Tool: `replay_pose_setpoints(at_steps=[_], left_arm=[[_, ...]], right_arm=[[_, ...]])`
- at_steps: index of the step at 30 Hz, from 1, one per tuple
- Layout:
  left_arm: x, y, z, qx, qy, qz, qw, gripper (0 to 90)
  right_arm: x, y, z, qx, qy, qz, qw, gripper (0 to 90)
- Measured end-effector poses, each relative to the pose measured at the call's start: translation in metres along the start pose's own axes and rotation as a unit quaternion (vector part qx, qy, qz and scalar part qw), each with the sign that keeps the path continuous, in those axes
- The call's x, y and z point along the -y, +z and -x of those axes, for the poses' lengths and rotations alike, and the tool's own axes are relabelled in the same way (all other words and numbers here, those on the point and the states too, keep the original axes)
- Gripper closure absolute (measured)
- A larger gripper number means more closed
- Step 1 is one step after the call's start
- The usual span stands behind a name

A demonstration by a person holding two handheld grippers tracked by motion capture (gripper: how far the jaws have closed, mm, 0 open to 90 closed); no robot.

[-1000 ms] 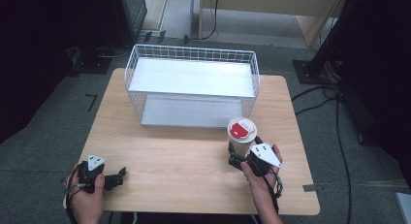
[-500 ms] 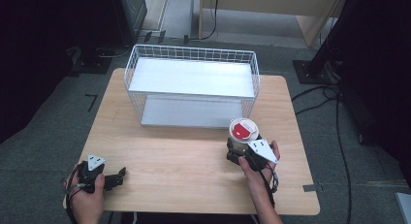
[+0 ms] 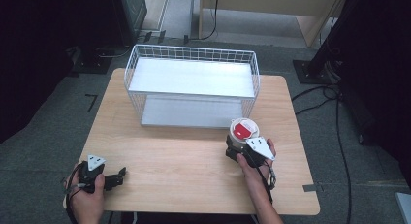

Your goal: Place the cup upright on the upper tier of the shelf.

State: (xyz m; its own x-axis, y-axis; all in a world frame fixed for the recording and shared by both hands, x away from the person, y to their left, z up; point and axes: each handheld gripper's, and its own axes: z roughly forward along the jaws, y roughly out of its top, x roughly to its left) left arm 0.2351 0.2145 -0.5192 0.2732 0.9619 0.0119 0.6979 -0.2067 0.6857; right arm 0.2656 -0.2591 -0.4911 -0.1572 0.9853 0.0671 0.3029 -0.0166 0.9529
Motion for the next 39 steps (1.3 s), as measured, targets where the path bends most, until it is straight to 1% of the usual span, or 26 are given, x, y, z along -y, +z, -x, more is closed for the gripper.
replay_pose_setpoints(at_steps=[2,7,8,10,11,12,13,15,16,20,21,24,25,26,27,28,29,30,31,32,33,34,35,36,37,39], left_arm=[[0.000,0.000,0.000,0.000,0.000,0.000,1.0000,0.0],[0.000,0.000,0.000,0.000,0.000,0.000,1.0000,0.0],[0.000,0.000,0.000,0.000,0.000,0.000,1.0000,0.0],[0.000,0.000,0.000,0.000,0.000,0.000,1.0000,0.0],[0.000,0.000,0.000,0.000,0.000,0.000,1.0000,0.0],[0.000,0.000,0.000,0.000,0.000,0.000,1.0000,0.0],[0.000,0.000,0.000,0.000,0.000,0.000,1.0000,0.0],[0.000,0.000,0.000,0.000,0.000,0.000,1.0000,0.0],[0.000,0.000,0.000,0.001,0.000,0.000,1.0000,0.0],[0.000,0.000,0.000,0.001,0.000,0.000,1.0000,0.0],[0.000,0.000,0.000,0.001,0.001,0.000,1.0000,0.0],[0.000,0.000,0.000,0.001,0.000,0.000,1.0000,0.0],[0.000,0.000,0.000,0.001,0.000,0.000,1.0000,0.0],[0.000,0.000,0.000,0.001,0.001,0.000,1.0000,0.0],[0.000,0.000,0.000,0.001,0.001,0.000,1.0000,0.0],[0.000,0.000,0.000,0.001,0.000,0.001,1.0000,0.0],[0.000,0.000,0.000,0.000,0.002,0.000,1.0000,0.0],[0.000,0.000,0.000,0.000,0.002,0.000,1.0000,0.0],[0.000,0.000,0.000,0.000,0.001,0.000,1.0000,0.0],[0.000,0.000,0.000,0.000,0.001,0.000,1.0000,0.0],[0.000,0.000,0.000,0.001,0.001,0.000,1.0000,0.0],[0.000,0.000,0.000,0.001,-0.001,0.001,1.0000,0.0],[0.000,0.000,0.000,0.001,-0.001,0.001,1.0000,0.0],[0.000,0.000,0.000,0.001,0.001,0.001,1.0000,0.0],[0.000,0.000,0.000,0.001,0.000,0.000,1.0000,0.0],[0.000,0.000,0.000,0.001,0.002,-0.001,1.0000,0.0]], right_arm=[[0.000,0.000,0.001,-0.003,-0.011,-0.001,0.9999,6.2],[-0.001,-0.001,0.000,-0.008,-0.018,0.000,0.9998,6.1],[-0.001,-0.001,-0.001,-0.013,-0.022,0.001,0.9997,6.1],[0.000,-0.002,-0.003,-0.024,-0.022,0.001,0.9995,6.1],[-0.001,-0.003,-0.007,-0.032,-0.023,0.004,0.9992,6.1],[-0.001,-0.003,-0.007,-0.032,-0.023,0.004,0.9992,6.1],[-0.002,-0.005,-0.012,-0.042,-0.025,0.014,0.9987,6.1],[-0.004,-0.006,-0.015,-0.045,-0.023,0.018,0.9985,6.1],[-0.009,-0.009,-0.019,-0.052,-0.023,0.026,0.9981,6.1],[-0.023,-0.014,-0.028,-0.063,-0.026,0.046,0.9966,6.1],[-0.023,-0.014,-0.028,-0.063,-0.026,0.046,0.9966,6.1],[-0.037,-0.018,-0.035,-0.071,-0.026,0.063,0.9951,6.1],[-0.047,-0.020,-0.039,-0.075,-0.028,0.075,0.9939,6.1],[-0.050,-0.021,-0.040,-0.077,-0.027,0.078,0.9936,6.0],[-0.050,-0.021,-0.040,-0.077,-0.027,0.078,0.9936,6.0],[-0.061,-0.022,-0.045,-0.078,-0.030,0.092,0.9922,6.0],[-0.066,-0.022,-0.047,-0.079,-0.031,0.098,0.9916,6.0],[-0.066,-0.022,-0.047,-0.079,-0.031,0.098,0.9916,6.0],[-0.075,-0.022,-0.050,-0.079,-0.037,0.110,0.9902,6.0],[-0.075,-0.022,-0.050,-0.079,-0.037,0.110,0.9902,6.0],[-0.085,-0.022,-0.053,-0.074,-0.040,0.123,0.9888,6.0],[-0.089,-0.022,-0.054,-0.073,-0.041,0.130,0.9880,6.0],[-0.089,-0.022,-0.054,-0.073,-0.041,0.130,0.9880,6.0],[-0.095,-0.022,-0.055,-0.074,-0.039,0.140,0.9866,6.0],[-0.105,-0.022,-0.057,-0.075,-0.037,0.157,0.9840,5.9],[-0.113,-0.022,-0.059,-0.074,-0.040,0.173,0.9813,5.9]])
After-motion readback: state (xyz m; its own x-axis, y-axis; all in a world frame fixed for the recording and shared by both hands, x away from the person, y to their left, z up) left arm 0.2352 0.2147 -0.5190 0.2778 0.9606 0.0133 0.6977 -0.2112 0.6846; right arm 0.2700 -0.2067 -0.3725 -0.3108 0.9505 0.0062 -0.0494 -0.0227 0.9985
